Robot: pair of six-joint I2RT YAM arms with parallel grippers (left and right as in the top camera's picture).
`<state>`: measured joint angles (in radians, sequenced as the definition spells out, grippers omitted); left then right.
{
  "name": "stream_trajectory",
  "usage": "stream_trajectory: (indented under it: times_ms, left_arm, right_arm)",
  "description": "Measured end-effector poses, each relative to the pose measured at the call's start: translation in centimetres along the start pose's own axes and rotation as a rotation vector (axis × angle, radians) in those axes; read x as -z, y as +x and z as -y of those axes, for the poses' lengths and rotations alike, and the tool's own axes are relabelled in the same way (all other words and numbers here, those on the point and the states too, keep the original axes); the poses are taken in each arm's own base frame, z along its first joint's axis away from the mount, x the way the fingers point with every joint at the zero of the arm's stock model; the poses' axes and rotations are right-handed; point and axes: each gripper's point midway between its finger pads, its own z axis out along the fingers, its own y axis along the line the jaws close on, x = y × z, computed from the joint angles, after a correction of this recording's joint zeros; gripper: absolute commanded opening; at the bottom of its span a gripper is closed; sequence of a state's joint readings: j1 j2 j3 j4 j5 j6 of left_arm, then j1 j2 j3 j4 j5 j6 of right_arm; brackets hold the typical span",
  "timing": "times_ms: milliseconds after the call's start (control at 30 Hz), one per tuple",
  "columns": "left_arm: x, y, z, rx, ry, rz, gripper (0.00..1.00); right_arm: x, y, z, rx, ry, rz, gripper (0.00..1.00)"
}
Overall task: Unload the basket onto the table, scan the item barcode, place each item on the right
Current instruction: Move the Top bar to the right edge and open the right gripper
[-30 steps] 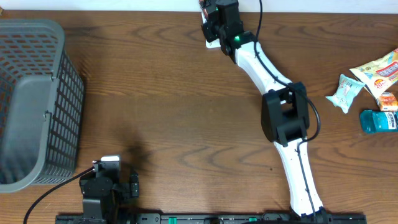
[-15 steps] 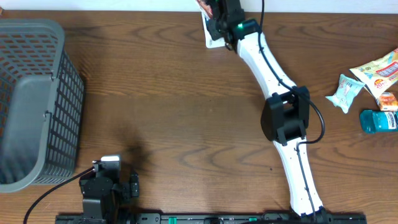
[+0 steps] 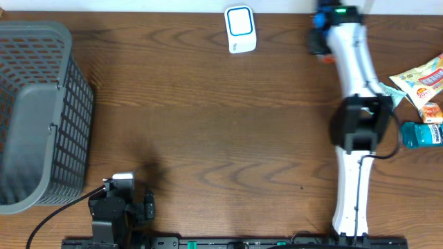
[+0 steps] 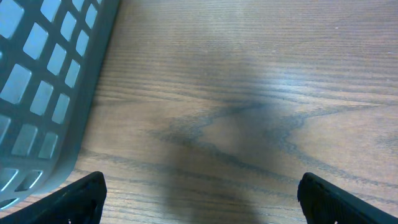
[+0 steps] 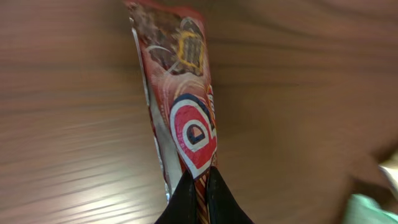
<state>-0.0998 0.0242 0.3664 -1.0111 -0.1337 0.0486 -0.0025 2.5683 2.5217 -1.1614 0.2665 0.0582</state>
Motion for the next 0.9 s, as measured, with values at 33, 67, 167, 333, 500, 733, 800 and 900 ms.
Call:
stream_trajectory:
  times_ms: [33,67,167,333,500,733,800,900]
  left_arm:
    - [0.0,0.0,0.0,0.0,0.0,0.0,0.98]
    - [0.0,0.0,0.0,0.0,0.0,0.0,0.98]
    - [0.0,0.0,0.0,0.0,0.0,0.0,0.98]
    - [0.0,0.0,0.0,0.0,0.0,0.0,0.98]
    - [0.0,0.0,0.0,0.0,0.0,0.0,0.98]
    - [0.0,0.0,0.0,0.0,0.0,0.0,0.98]
    - [0.0,0.0,0.0,0.0,0.0,0.0,0.98]
    - [0.0,0.0,0.0,0.0,0.0,0.0,0.98]
  right_arm:
    - [-0.5,0.2,2.0,-0.035,0.018,-0.011,0.01]
    - [-1.0,0.4,4.0,-0.069,0.035,-0.022,0.01]
    - [-2.5,1.8,8.8,-0.163,0.078,-0.065,0.01]
    - [-4.6,4.5,12.6,-0.256,0.089,-0.14,0.01]
    - [-4.9,4.9,12.9,-0.294,0.071,-0.152,0.55]
    - [-4.1,4.8,10.9,-0.311,0.052,-0.161,0.99]
    - [-3.2,4.1,9.8,-0.304,0.041,-0.135,0.99]
    - [-1.3,2.2,7.2,-0.287,-0.03,-0.073,0.95]
